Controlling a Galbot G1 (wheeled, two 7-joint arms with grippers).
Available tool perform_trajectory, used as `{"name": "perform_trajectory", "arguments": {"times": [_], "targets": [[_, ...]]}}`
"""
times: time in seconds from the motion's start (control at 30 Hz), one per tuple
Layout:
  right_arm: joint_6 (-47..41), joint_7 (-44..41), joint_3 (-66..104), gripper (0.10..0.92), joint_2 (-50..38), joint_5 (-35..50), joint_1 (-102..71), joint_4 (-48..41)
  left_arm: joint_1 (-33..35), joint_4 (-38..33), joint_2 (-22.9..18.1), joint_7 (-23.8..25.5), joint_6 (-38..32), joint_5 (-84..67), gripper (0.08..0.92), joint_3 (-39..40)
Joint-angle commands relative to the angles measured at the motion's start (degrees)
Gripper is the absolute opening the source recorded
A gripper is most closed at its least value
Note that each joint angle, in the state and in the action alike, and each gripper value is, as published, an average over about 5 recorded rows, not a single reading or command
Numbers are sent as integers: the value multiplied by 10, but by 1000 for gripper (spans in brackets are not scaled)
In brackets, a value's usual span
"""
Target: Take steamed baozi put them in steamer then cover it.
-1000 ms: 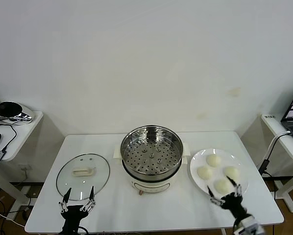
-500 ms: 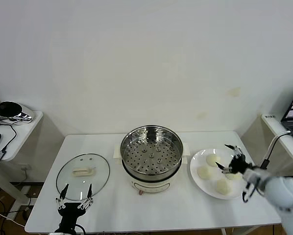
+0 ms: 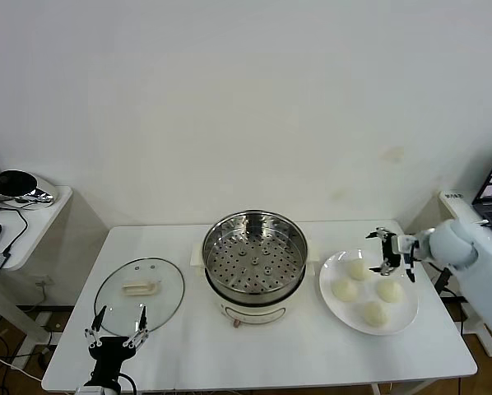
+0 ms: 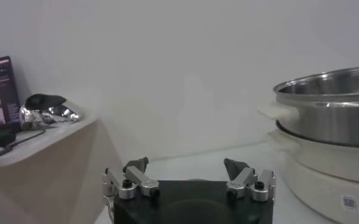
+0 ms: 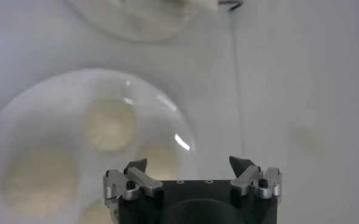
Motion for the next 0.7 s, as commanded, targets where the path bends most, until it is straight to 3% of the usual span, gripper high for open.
{"name": "perform_trajectory", "arguments": {"times": [0.03,0.7], "targets": [[28,-69,-125,823,43,-19,108,-119,0,0,0,-1,2,6,823,-2],[47,-38,-115,823,148,-80,94,-249,-2,6,-3,1,0,11,823,-11]]}}
